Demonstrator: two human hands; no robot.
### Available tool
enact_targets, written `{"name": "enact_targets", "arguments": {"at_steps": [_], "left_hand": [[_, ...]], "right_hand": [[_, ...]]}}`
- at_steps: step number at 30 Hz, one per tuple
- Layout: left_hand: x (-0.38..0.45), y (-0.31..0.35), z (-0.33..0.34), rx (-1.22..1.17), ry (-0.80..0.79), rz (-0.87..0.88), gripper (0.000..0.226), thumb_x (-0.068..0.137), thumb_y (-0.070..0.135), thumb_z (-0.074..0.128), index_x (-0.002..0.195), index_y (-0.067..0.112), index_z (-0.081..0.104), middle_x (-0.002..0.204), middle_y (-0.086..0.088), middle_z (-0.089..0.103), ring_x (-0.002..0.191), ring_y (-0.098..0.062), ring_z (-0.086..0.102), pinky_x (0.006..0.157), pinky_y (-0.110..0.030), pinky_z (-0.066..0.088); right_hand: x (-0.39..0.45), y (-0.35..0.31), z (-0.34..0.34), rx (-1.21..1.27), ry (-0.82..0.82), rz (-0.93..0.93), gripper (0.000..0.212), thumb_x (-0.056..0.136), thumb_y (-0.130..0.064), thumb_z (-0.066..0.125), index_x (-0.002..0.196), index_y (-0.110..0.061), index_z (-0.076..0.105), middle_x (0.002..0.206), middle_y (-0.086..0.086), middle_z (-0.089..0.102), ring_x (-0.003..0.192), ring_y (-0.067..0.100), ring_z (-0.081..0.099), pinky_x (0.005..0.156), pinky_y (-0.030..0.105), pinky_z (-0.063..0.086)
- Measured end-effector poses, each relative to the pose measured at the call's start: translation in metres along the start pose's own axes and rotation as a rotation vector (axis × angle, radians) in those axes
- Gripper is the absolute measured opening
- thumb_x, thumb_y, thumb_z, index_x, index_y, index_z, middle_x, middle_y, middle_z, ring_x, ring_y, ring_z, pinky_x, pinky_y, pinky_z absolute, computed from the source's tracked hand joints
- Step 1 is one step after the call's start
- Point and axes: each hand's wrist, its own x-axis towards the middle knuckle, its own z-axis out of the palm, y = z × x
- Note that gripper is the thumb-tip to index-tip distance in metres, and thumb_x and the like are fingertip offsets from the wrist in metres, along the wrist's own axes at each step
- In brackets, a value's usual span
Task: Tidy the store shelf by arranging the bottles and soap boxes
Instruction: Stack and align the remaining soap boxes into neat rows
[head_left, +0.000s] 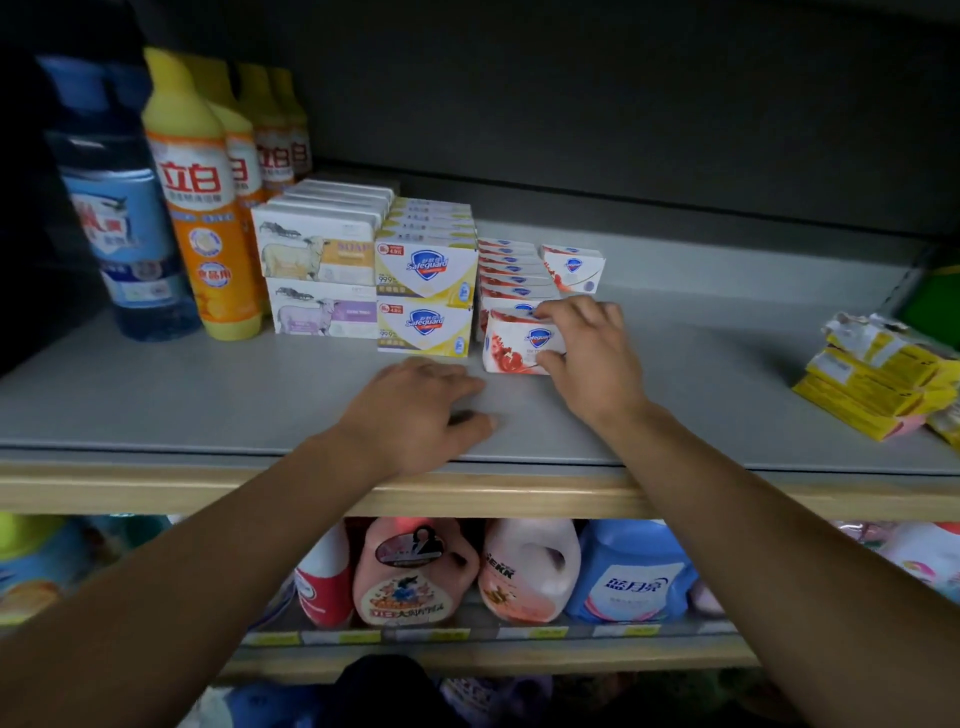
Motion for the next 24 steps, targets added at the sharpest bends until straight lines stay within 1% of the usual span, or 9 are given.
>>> {"name": "enact_targets", "arguments": {"at_steps": [4, 7, 11, 14, 21, 24], "left_hand": [[0.001, -0.002, 0.001, -0.012, 0.000, -0.012, 0.077, 0.075, 0.070, 0.030, 0.138, 0.031, 0.051, 0.146, 0.005, 0.048, 0.135, -0.020, 0.038, 0.113, -0.038, 0.029], [0.002, -0.001, 0.000, -0.033, -0.004, -0.022, 0.075, 0.075, 0.069, 0.033, 0.137, 0.032, 0.052, 0.144, 0.008, 0.049, 0.135, -0.019, 0.038, 0.114, -0.038, 0.029], [0.002, -0.002, -0.001, -0.034, -0.021, -0.027, 0.076, 0.074, 0.070, 0.033, 0.138, 0.033, 0.051, 0.147, 0.007, 0.047, 0.136, -0.018, 0.036, 0.114, -0.039, 0.028], [0.003, -0.002, 0.000, -0.036, -0.015, -0.025, 0.069, 0.081, 0.069, 0.041, 0.138, 0.033, 0.051, 0.147, 0.007, 0.047, 0.136, -0.018, 0.036, 0.114, -0.039, 0.028], [0.002, -0.001, -0.001, -0.059, -0.001, -0.038, 0.075, 0.073, 0.070, 0.035, 0.136, 0.033, 0.054, 0.144, 0.008, 0.049, 0.134, -0.018, 0.038, 0.114, -0.039, 0.029], [0.000, 0.001, -0.004, -0.071, 0.017, -0.035, 0.073, 0.074, 0.068, 0.037, 0.135, 0.032, 0.055, 0.142, 0.009, 0.052, 0.132, -0.019, 0.040, 0.113, -0.039, 0.030]], "right_hand": [[0.016, -0.002, 0.014, -0.036, 0.008, -0.005, 0.046, 0.085, -0.018, 0.066, 0.130, -0.021, 0.058, 0.129, 0.003, 0.054, 0.118, 0.029, 0.041, 0.100, 0.033, 0.035], [0.019, -0.003, 0.019, -0.029, 0.020, 0.000, 0.047, 0.084, -0.016, 0.066, 0.130, -0.021, 0.058, 0.128, 0.004, 0.054, 0.118, 0.030, 0.040, 0.102, 0.035, 0.036], [0.017, -0.003, 0.021, -0.016, 0.047, 0.010, 0.048, 0.084, -0.016, 0.065, 0.131, -0.021, 0.058, 0.129, 0.005, 0.053, 0.118, 0.031, 0.041, 0.102, 0.039, 0.039], [0.017, -0.003, 0.020, -0.003, 0.051, 0.013, 0.048, 0.084, -0.016, 0.066, 0.132, -0.020, 0.058, 0.129, 0.006, 0.053, 0.119, 0.031, 0.041, 0.102, 0.039, 0.040], [0.016, -0.003, 0.021, 0.009, 0.047, 0.018, 0.048, 0.084, -0.016, 0.066, 0.131, -0.019, 0.058, 0.130, 0.006, 0.054, 0.120, 0.030, 0.042, 0.103, 0.039, 0.039], [0.014, -0.002, 0.017, 0.022, 0.020, 0.009, 0.050, 0.085, -0.024, 0.066, 0.134, -0.020, 0.056, 0.133, 0.005, 0.052, 0.122, 0.029, 0.041, 0.104, 0.037, 0.038]]}}
